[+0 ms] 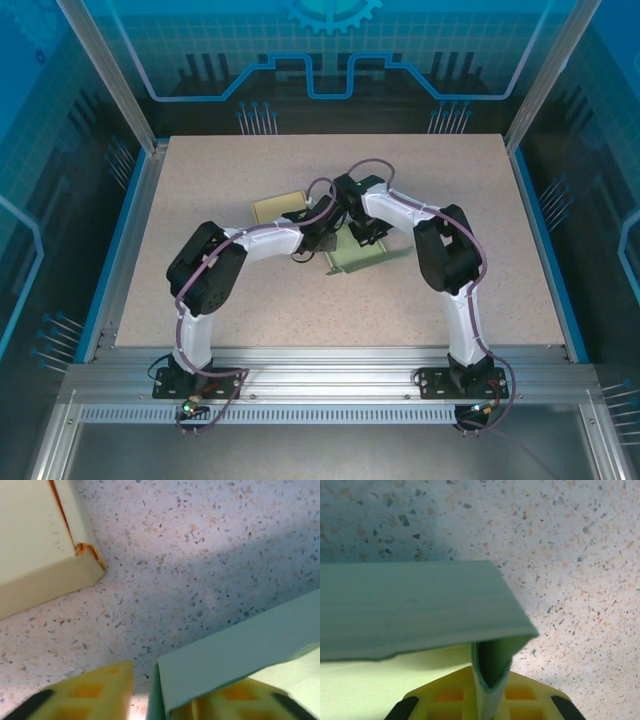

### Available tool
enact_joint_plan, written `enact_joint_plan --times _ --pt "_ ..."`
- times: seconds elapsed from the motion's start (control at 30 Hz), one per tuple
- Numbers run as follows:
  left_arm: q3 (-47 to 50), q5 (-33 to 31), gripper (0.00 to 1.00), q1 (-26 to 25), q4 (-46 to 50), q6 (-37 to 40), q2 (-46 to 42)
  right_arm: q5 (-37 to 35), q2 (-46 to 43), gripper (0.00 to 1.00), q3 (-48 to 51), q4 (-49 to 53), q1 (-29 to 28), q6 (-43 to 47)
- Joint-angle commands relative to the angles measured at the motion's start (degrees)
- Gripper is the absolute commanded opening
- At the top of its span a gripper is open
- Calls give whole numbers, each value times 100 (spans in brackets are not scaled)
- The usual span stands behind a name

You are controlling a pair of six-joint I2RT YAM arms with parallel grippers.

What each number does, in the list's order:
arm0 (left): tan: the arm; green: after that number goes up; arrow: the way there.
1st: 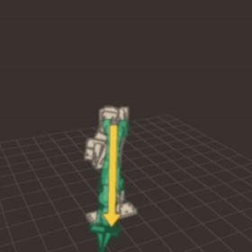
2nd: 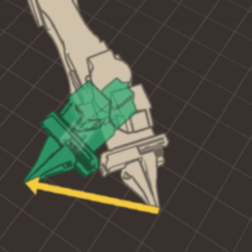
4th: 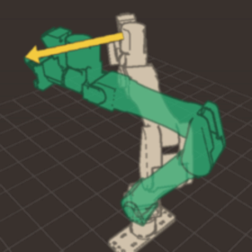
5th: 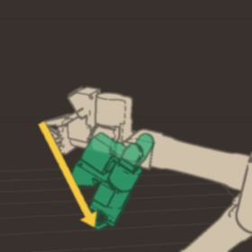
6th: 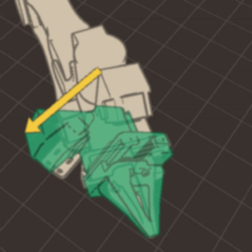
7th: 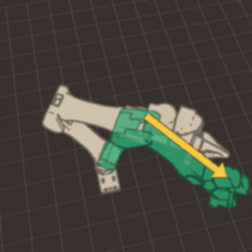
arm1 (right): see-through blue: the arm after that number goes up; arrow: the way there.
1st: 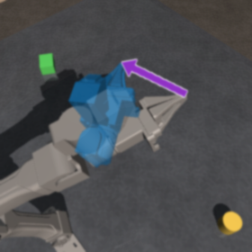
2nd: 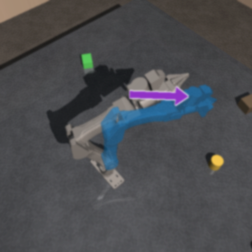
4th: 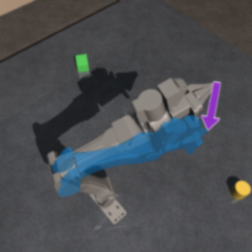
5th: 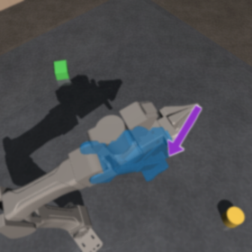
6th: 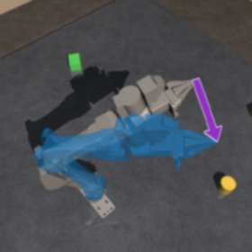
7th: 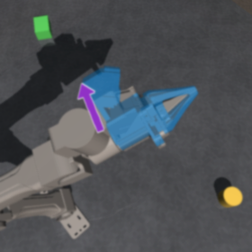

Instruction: Fold the paper box

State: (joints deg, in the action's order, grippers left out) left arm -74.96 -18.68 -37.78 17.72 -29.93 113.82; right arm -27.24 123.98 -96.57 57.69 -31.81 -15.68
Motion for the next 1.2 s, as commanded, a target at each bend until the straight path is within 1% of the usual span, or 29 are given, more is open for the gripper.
enact_joint_plan --times 0.0,0.07,0.13,0.23,0.37,0.43,0.53,0.63,0.73,0.87,1.03,1.17 --pt "-70 124 55 -50 194 88 -425 582 478 8 293 32 79 366" --pt "-168 198 61 -40 136 159 -675 611 469 8 288 33 70 459" --pt "-169 257 64 4 51 183 -893 650 439 8 304 15 56 587" --pt "35 373 65 169 -208 152 -1208 762 377 8 348 -29 11 795" --pt "654 1058 67 565 -913 -168 -1636 795 397 9 270 44 -91 1029" --pt "922 1224 66 697 -1144 -209 -1793 782 463 12 174 127 -142 1139" --pt "1065 1056 53 754 -914 -4 -1879 678 588 20 -35 288 -260 1299" --pt "1297 915 48 750 -787 174 -1899 572 670 29 -298 457 -355 1373" --pt "1563 810 42 752 -821 262 -1907 556 666 41 -572 558 -420 1416" --pt "1710 722 27 761 -780 413 -1847 461 589 53 -931 685 -455 1449" --pt "1834 700 20 758 -691 580 -1824 368 330 62 -1487 852 -460 1535" --pt "2038 772 16 760 -665 672 -1863 467 -63 65 -1874 899 -499 1560"
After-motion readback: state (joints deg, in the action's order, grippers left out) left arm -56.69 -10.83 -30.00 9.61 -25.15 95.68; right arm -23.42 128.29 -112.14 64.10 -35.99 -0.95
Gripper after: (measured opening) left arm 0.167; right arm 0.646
